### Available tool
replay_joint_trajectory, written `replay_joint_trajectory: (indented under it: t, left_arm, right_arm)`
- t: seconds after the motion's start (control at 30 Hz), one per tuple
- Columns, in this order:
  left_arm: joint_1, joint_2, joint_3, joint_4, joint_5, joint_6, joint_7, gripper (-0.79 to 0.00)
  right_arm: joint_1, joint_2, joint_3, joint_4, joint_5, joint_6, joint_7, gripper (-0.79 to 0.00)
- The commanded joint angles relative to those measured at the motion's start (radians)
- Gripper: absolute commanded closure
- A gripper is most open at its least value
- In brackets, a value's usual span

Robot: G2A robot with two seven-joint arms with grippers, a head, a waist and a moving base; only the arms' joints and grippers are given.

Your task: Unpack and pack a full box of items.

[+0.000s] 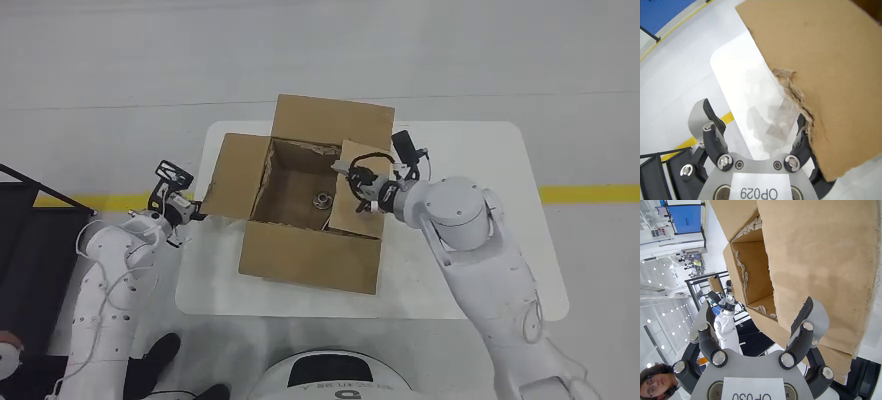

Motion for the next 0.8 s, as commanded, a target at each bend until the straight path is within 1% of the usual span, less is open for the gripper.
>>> replay_joint_trajectory:
  t: [0.0,0.1,0.27,0.4,0.47,0.6,0.77]
  left_arm:
    - [0.009,0.0,-0.019,-0.014,-0.049,0.005,0.081,-0.785]
    - [0.023,0.001,-0.038,-0.043,-0.099,0.003,0.158,-0.785]
    - [0.026,0.003,-0.033,-0.114,-0.133,-0.013,0.193,-0.785]
    - [0.009,0.003,0.002,-0.155,-0.128,-0.012,0.14,-0.785]
    - [-0.002,0.003,0.024,-0.162,-0.12,-0.012,0.112,-0.785]
    - [-0.023,0.003,0.071,-0.153,-0.113,-0.026,0.026,-0.785]
    - [-0.048,0.001,0.119,-0.139,-0.139,-0.023,-0.033,-0.785]
  right_arm:
    - [-0.002,0.003,0.006,-0.002,-0.006,0.004,-0.011,-0.785]
    - [-0.004,0.004,0.014,-0.004,-0.008,0.022,-0.044,-0.785]
    - [-0.004,0.008,-0.004,0.017,-0.033,0.024,-0.075,-0.785]
    - [-0.002,0.011,-0.024,0.052,-0.059,0.024,-0.098,-0.785]
    - [-0.005,0.011,-0.03,0.054,-0.068,0.031,-0.118,-0.785]
    - [-0.028,0.014,-0.019,0.03,-0.041,0.013,-0.117,-0.785]
    - [-0.079,0.027,0.019,-0.029,-0.029,-0.019,-0.088,-0.785]
